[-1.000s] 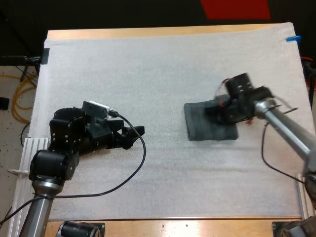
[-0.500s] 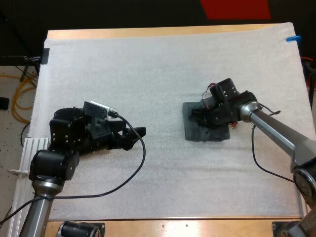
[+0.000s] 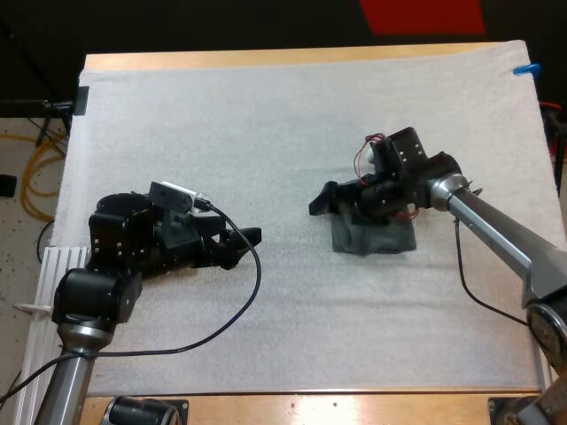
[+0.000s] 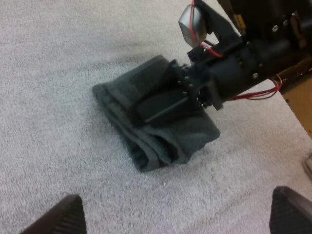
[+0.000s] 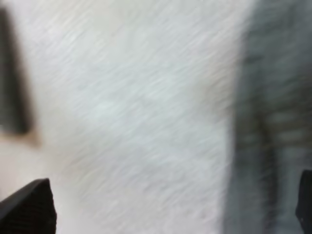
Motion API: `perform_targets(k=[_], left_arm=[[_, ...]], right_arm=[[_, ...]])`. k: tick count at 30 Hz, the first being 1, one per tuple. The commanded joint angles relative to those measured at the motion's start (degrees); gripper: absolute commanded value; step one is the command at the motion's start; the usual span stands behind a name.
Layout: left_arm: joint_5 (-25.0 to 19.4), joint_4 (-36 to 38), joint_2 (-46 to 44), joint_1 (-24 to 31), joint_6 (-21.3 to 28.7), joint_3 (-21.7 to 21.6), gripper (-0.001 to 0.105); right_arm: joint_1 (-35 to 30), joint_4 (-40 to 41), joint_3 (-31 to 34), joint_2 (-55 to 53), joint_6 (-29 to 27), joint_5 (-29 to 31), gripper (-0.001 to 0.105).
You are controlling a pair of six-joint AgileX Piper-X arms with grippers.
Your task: Pick towel from pile fold and stack
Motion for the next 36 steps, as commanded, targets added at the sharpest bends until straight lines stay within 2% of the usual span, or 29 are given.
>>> perform_targets(k=[1, 8, 11, 14, 19, 22, 30, 36], left_arm=[[0.5, -0.4, -0.1, 0.0, -0.6, -0.5, 0.074], [0.3, -0.6, -0.1, 0.0, -0.6, -0.5, 0.074], [0.3, -0.6, -0.1, 0.0, -0.6, -0.5, 0.074], [0.3, -0.6, -0.1, 0.0, -0.6, -0.5, 0.074], [0.2, -0.8, -0.1, 0.0, -0.6, -0.5, 0.074], [0.2, -1.4, -0.1, 0.0, -0.6, -0.5, 0.074], [0.2, -1.4, -0.1, 0.0, -0.6, -0.5, 0.074], [-0.7, -1.4, -0.1, 0.0, -1.5, -0.5, 0.074]], right_arm=[[0.3, 0.3, -0.5, -1.0, -0.8, -3.7, 0.098], [1.3, -0.4, -0.5, -1.3, -1.1, -4.7, 0.098], [1.3, -0.4, -0.9, -3.3, -3.9, -4.3, 0.098], [1.3, 0.7, -0.9, -8.1, -6.6, 1.3, 0.098], [1.3, 6.1, -0.9, -18.8, -10.4, 15.1, 0.098], [1.3, 10.0, -0.9, -25.0, -12.0, 20.5, 0.098], [1.3, 23.9, -0.9, -39.7, -12.8, 27.2, 0.098], [1.3, 32.1, -0.7, -48.3, -12.8, 28.3, 0.098]])
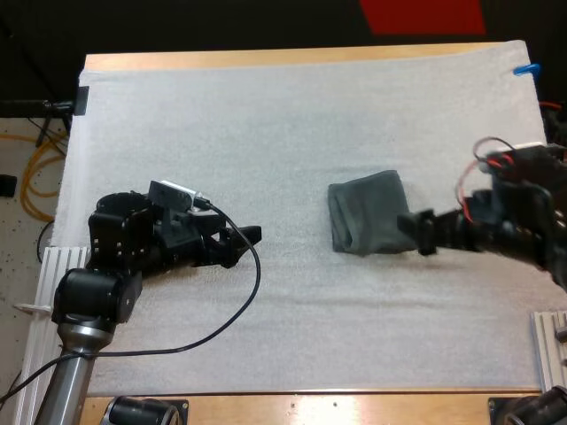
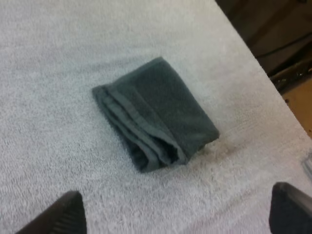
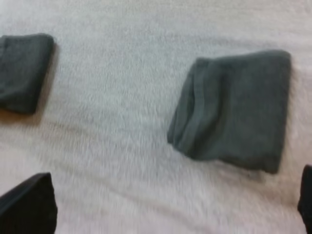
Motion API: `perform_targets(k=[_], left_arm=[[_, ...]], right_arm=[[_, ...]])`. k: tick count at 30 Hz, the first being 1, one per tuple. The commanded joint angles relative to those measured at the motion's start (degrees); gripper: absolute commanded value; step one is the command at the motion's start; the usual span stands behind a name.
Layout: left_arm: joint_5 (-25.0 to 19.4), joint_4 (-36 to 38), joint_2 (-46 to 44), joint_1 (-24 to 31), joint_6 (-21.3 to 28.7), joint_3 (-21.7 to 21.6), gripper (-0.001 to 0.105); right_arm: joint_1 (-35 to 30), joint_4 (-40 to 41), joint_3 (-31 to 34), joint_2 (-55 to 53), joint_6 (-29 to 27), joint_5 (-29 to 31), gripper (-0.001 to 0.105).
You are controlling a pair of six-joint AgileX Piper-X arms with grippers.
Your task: Pick towel from pile fold and stack
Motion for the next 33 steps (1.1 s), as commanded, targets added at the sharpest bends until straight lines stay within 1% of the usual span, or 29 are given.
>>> perform_targets(k=[1, 3, 4, 8, 11, 15, 17, 18, 21, 26, 28, 33], left_arm=[[-1.6, -0.8, -0.1, 0.0, -1.2, -0.5, 0.074], [-4.2, -1.0, 0.3, 0.0, -1.9, -0.5, 0.074], [-4.6, -1.5, 0.8, 0.0, -2.4, -0.5, 0.074], [-4.2, -5.5, 4.6, -1.6, -5.4, -0.5, 0.074], [-5.0, -10.8, 8.7, -5.3, -9.5, -0.5, 0.074], [-7.0, -20.0, 16.4, -10.7, -15.3, -0.5, 0.074], [-7.0, -23.9, 19.9, -12.5, -18.0, -0.5, 0.074], [-7.0, -26.2, 22.5, -13.5, -20.1, -0.6, 0.074], [-7.0, -30.7, 28.5, -15.7, -23.8, -0.6, 0.074], [-7.1, -37.0, 37.7, -16.9, -29.4, -0.6, 0.074], [-7.1, -39.4, 41.4, -16.9, -32.4, -0.9, 0.074], [-6.0, -39.3, 49.0, -16.9, -33.5, -4.6, 0.074]], right_arm=[[0.0, 1.7, 0.2, -1.6, -0.7, 0.3, 0.098], [0.0, 2.2, 1.2, -3.0, -0.7, 0.3, 0.098], [0.0, 2.3, 1.8, -3.5, -0.7, 0.3, 0.098], [0.0, 2.3, 4.4, -3.9, -0.5, 0.2, 0.098], [0.0, 2.3, 6.2, -3.9, -0.3, -0.2, 0.098], [0.0, 2.4, 7.9, -3.9, 0.5, -0.2, 0.098], [0.0, 2.6, 8.4, -3.9, 1.7, -0.2, 0.098], [0.0, 2.6, 8.7, -3.9, 2.3, -0.3, 0.098], [0.0, 2.5, 8.9, -3.9, 2.4, -1.8, 0.098], [0.0, 2.1, 8.9, -3.9, 2.4, -2.1, 0.098], [0.0, 2.1, 8.9, -3.9, 2.4, -2.1, 0.098], [0.0, 2.1, 8.9, -3.9, 2.4, -2.4, 0.098]])
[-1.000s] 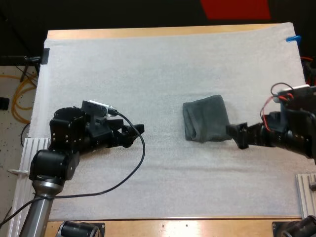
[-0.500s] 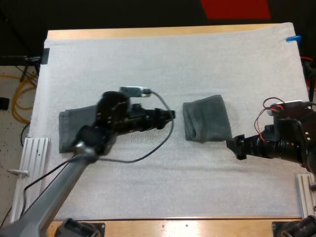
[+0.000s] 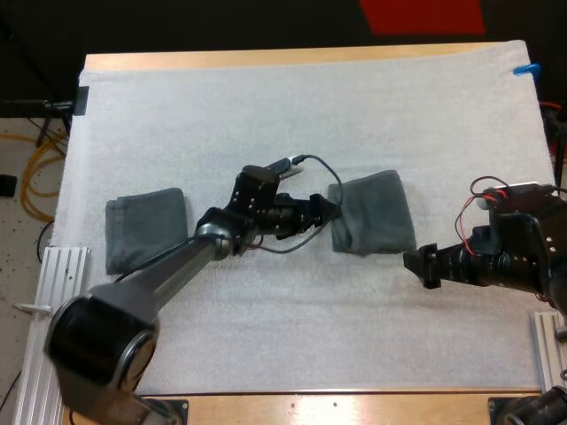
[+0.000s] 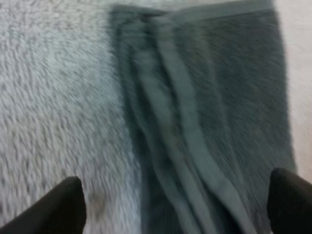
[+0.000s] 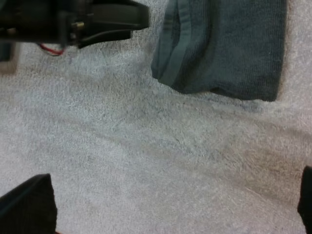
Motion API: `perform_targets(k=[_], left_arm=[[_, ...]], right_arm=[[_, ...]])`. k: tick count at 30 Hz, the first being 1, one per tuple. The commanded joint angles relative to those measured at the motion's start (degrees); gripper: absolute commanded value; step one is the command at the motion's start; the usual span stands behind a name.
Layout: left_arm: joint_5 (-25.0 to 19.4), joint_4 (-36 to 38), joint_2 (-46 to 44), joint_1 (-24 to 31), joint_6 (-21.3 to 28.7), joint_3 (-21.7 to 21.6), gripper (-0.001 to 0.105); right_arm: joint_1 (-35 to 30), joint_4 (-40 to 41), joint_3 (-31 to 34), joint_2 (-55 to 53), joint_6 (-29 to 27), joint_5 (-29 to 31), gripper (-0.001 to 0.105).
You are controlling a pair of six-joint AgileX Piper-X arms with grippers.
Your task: Pick towel from pile fold and stack
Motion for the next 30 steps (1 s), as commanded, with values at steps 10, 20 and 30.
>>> perform_targets(k=[10, 20, 30], left_arm=[[1.7, 9.0, 6.4, -0.6, -1.5, -9.4, 0.074], [0.9, 16.9, 9.7, -4.7, -1.5, -15.8, 0.074], [3.4, 19.4, 12.5, -6.8, -1.5, -21.1, 0.054]], right_arm=[[0.0, -0.3, -0.1, -0.2, 0.3, -0.7, 0.098], [0.0, -0.3, -0.1, -0.2, 0.3, -0.7, 0.098], [0.0, 0.1, -0.1, -0.2, 0.3, -1.0, 0.098]])
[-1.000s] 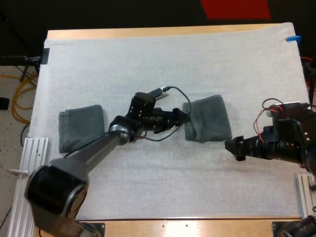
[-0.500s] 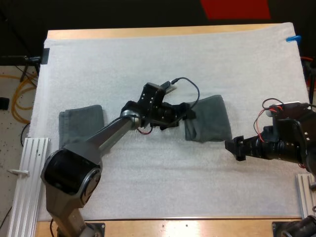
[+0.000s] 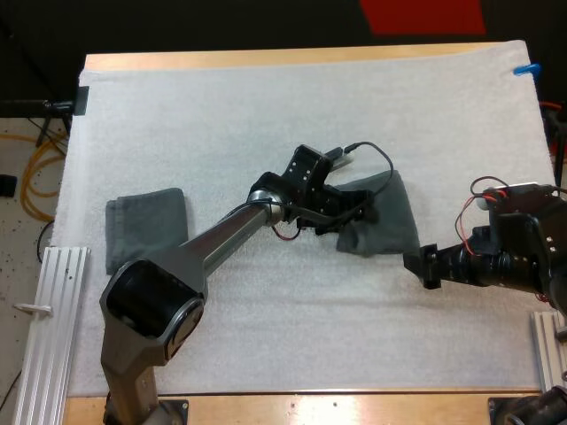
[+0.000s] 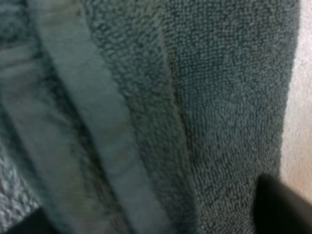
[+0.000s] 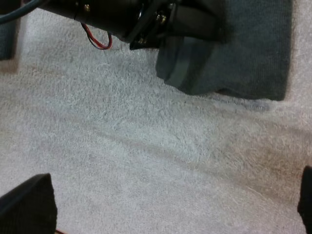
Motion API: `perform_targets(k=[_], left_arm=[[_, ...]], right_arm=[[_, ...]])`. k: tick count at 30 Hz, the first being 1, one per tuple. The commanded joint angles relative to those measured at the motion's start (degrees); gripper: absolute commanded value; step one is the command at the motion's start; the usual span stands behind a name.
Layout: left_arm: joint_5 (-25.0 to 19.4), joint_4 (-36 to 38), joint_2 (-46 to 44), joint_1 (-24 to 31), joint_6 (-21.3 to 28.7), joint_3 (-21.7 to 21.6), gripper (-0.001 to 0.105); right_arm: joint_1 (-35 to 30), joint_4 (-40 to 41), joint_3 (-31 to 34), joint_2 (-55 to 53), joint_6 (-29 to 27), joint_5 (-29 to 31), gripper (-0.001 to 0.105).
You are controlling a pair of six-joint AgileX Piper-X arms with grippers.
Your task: Pick towel from pile fold and stack
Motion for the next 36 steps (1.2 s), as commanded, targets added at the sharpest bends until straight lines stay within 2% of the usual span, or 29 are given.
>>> perform_targets(k=[1, 2, 4, 8, 11, 18, 22, 25, 30, 36], left_arm=[[0.6, 0.3, 0.0, 0.0, 0.1, -0.3, 0.044], [1.2, 0.3, 0.0, 0.1, 0.5, -0.3, 0.035], [2.9, 0.4, -0.5, 0.6, 3.3, -0.3, 0.001], [1.3, 4.7, -3.6, 1.8, 10.8, -0.4, 0.0], [-1.8, 10.4, -7.3, 4.3, 19.0, -0.4, 0.0], [-11.5, 29.4, -17.4, 15.2, 39.1, -0.4, 0.0], [-16.8, 37.3, -21.8, 22.9, 46.9, -0.4, 0.0], [-19.7, 40.8, -23.9, 28.4, 50.3, -0.4, 0.0], [-19.9, 45.1, -25.0, 37.0, 53.2, -0.6, 0.0], [-19.9, 47.6, -25.0, 43.7, 56.3, -0.6, 0.0]], right_arm=[[0.0, 0.1, -0.1, -0.2, 0.3, -0.8, 0.098], [0.0, 0.1, -0.1, -0.2, 0.3, -0.8, 0.098], [0.0, 0.1, -0.1, -0.2, 0.3, -0.8, 0.098], [0.0, 0.1, -0.1, -0.2, 0.3, -0.8, 0.098], [0.0, -0.1, -0.1, -0.2, 0.3, -0.8, 0.098], [0.0, -1.6, -0.1, -0.2, 0.2, -0.8, 0.098], [0.0, -3.1, -0.1, -0.2, 0.2, -0.8, 0.098], [0.0, -3.9, -0.1, -0.2, 0.2, -0.8, 0.098], [0.0, -4.3, -0.1, -0.2, 0.2, -0.8, 0.098], [0.0, -4.3, -0.1, -0.2, 0.2, -0.8, 0.098]])
